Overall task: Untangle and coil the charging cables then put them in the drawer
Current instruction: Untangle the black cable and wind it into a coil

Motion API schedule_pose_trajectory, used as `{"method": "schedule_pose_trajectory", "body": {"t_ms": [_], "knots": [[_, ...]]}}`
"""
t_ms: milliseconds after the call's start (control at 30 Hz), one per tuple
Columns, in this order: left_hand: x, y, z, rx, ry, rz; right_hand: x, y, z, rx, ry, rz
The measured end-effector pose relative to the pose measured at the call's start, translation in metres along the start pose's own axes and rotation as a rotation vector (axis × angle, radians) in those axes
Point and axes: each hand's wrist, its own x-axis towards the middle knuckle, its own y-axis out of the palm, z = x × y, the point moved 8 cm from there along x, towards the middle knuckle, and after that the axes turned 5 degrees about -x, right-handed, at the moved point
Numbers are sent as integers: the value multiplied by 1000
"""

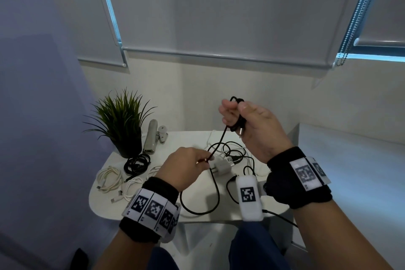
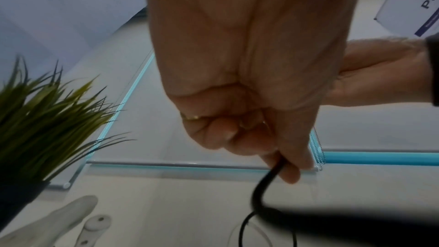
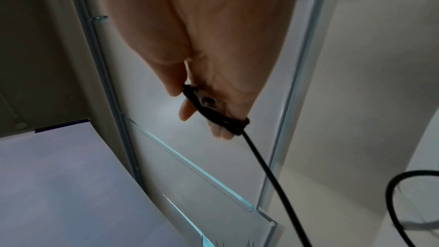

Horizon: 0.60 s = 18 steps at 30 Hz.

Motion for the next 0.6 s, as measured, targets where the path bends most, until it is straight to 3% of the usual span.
{"method": "schedule_pose_trajectory", "body": {"t_ms": [133,233,300,400,500,600], "knots": [[-8,10,3,-192,-67,128,4,-9,7,-270,-142,-91],[-10,12,5,-302,-105,144,4,-9,10,-529,-211,-118],[-9,4,3,-302,-95,90,4,-6,8,-795,-244,-97],[-3,-17,-2,-108,-13,-53,4,0,0,-1195,-239,-19],[-2,-42,-10,26,74,-204,1,1,-12,-1269,-103,76],[0,-65,-15,-21,154,-341,-3,6,-21,-1237,10,189]]}}
